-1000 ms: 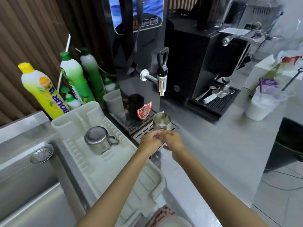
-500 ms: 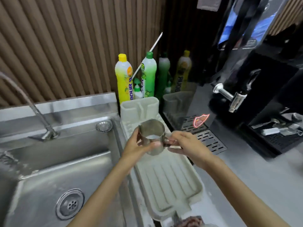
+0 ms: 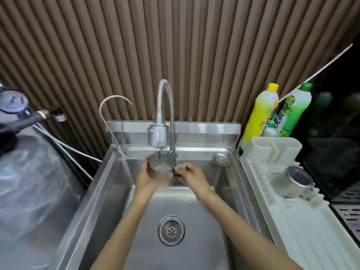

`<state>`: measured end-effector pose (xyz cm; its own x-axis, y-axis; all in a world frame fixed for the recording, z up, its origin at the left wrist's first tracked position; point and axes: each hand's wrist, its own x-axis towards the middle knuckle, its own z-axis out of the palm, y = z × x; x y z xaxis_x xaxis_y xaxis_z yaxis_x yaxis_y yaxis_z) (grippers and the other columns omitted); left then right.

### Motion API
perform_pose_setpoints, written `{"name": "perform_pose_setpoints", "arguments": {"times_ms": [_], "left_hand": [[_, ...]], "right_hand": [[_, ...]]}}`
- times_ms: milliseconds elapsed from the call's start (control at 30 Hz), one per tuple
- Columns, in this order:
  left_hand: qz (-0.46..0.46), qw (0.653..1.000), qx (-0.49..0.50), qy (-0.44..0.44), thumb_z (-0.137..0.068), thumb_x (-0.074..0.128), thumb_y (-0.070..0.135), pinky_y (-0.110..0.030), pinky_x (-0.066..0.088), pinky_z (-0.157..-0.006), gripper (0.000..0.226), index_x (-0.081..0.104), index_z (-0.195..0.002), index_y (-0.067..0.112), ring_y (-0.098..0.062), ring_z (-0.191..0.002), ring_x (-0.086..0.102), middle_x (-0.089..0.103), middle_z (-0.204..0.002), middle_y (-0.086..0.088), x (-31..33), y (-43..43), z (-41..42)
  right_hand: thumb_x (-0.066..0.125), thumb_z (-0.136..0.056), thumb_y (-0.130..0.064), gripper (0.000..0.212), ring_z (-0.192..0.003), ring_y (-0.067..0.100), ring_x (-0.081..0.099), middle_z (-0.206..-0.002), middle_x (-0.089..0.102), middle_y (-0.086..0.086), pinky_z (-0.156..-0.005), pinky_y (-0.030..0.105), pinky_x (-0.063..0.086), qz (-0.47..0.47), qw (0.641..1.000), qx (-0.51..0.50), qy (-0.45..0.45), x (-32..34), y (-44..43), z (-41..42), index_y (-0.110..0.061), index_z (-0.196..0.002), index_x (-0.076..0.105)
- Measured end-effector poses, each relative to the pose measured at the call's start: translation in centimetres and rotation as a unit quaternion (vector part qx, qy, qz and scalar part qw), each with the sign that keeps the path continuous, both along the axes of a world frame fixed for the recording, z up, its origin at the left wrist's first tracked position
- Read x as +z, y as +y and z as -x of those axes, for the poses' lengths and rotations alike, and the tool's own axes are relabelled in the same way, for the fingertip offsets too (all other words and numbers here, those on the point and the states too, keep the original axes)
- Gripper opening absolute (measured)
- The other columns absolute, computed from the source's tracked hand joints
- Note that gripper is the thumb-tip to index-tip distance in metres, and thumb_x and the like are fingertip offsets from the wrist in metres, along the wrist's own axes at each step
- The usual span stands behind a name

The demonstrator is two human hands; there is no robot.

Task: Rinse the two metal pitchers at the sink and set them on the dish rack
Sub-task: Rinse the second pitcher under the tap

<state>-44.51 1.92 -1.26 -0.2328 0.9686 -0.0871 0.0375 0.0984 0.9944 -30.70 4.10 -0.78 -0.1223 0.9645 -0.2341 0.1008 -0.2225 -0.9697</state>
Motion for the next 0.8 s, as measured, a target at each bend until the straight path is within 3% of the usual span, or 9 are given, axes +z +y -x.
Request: {"name": "perform_pose_setpoints", "arguments": {"times_ms": [133, 200, 267, 367, 433, 500, 567, 667, 800], "left_hand": [[-0.048, 0.952, 0.048, 0.298, -0.053, 0.084, 0.044, -0.033, 0.040, -0.100, 0.086, 0.051, -0.128, 0.018, -0.021, -0.119, 0.050, 0.057, -0.126, 0.000, 2.0, -0.3, 2.5], [-0.014, 0.915, 0.063, 0.398, -0.056, 0.072, 0.064, -0.040, 0.041, -0.101, 0.086, 0.052, -0.127, 0.020, -0.024, -0.120, 0.049, 0.058, -0.127, 0.000, 2.4, -1.3, 2.3], [0.030, 0.924, 0.056, 0.378, -0.056, 0.064, 0.073, -0.041, 0.047, -0.095, 0.080, 0.057, -0.116, 0.021, -0.023, -0.112, 0.058, 0.064, -0.118, -0.001, 1.7, -1.9, 1.9], [0.066, 0.985, -0.008, 0.157, -0.052, 0.076, 0.061, -0.031, 0.053, -0.087, 0.058, 0.062, -0.095, 0.025, -0.018, -0.096, 0.067, 0.072, -0.103, -0.002, 0.2, -1.8, 1.6], [0.050, 0.997, -0.049, 0.033, -0.048, 0.082, 0.046, -0.026, 0.052, -0.086, 0.053, 0.062, -0.094, 0.029, -0.017, -0.095, 0.067, 0.073, -0.102, -0.003, -0.7, -1.3, 1.4], [-0.016, 0.998, -0.060, -0.018, -0.053, 0.085, 0.023, -0.028, 0.050, -0.091, 0.062, 0.059, -0.110, 0.027, -0.016, -0.104, 0.065, 0.070, -0.112, -0.004, -1.1, -0.8, 1.5], [-0.088, 0.995, -0.051, 0.002, -0.053, 0.083, 0.019, -0.031, 0.046, -0.099, 0.076, 0.052, -0.122, 0.033, -0.014, -0.117, 0.058, 0.063, -0.123, 0.005, -0.6, -0.1, 1.9], [-0.127, 0.981, -0.034, 0.143, -0.053, 0.083, 0.031, -0.030, 0.044, -0.100, 0.088, 0.044, -0.131, 0.036, -0.013, -0.117, 0.050, 0.049, -0.113, 0.015, 1.2, 0.2, 2.7], [-0.046, 0.950, 0.069, 0.301, -0.040, 0.062, 0.077, -0.034, 0.046, -0.093, 0.108, 0.053, -0.133, 0.023, -0.016, -0.103, 0.054, 0.051, -0.098, 0.006, 2.6, -1.6, 2.3]], "right_hand": [[0.053, -0.090, -0.015, 0.010, -0.083, 0.018, 0.064, -0.083, 0.067, 0.005, -0.086, 0.030, 0.052, 0.050, 0.983, -0.008, 0.176, 0.1, -1.0, 3.1, -0.013, -0.082, 0.059], [0.053, -0.090, -0.018, 0.012, -0.071, 0.016, 0.066, -0.070, 0.069, 0.002, -0.076, 0.029, 0.057, 0.061, 0.983, -0.005, 0.172, 0.3, -1.8, 2.7, -0.014, -0.080, 0.059], [0.058, -0.087, -0.019, 0.014, -0.062, 0.019, 0.065, -0.066, 0.069, 0.003, -0.070, 0.035, 0.058, 0.062, 0.993, -0.030, 0.095, 1.2, -2.0, 2.2, -0.014, -0.074, 0.061], [0.065, -0.081, -0.023, 0.017, -0.074, 0.030, 0.066, -0.079, 0.071, 0.015, -0.075, 0.042, 0.057, -0.032, 0.982, -0.093, -0.163, 2.7, -1.8, 1.6, -0.012, -0.068, 0.063], [0.064, -0.080, -0.021, 0.012, -0.084, 0.030, 0.065, -0.086, 0.072, 0.013, -0.080, 0.037, 0.052, -0.114, 0.960, -0.109, -0.232, 2.9, -2.2, 1.5, -0.010, -0.075, 0.064], [0.062, -0.082, -0.012, 0.003, -0.087, 0.018, 0.064, -0.094, 0.070, 0.000, -0.080, 0.024, 0.049, -0.144, 0.974, -0.114, -0.134, 2.6, -2.5, 1.8, -0.014, -0.079, 0.062], [0.058, -0.084, -0.007, 0.012, -0.088, 0.006, 0.062, -0.099, 0.067, -0.006, -0.081, 0.014, 0.046, -0.109, 0.987, -0.116, -0.005, 2.2, -2.6, 2.3, -0.014, -0.075, 0.058], [0.054, -0.088, -0.009, 0.013, -0.095, 0.021, 0.062, -0.094, 0.066, 0.011, -0.098, 0.034, 0.047, 0.004, 0.979, -0.085, 0.184, 1.2, -2.2, 2.9, -0.010, -0.075, 0.056], [0.059, -0.086, -0.021, 0.012, -0.072, 0.019, 0.069, -0.075, 0.072, 0.007, -0.076, 0.029, 0.057, 0.050, 0.989, -0.045, 0.132, 2.1, -2.1, 1.7, -0.013, -0.077, 0.062]]}}
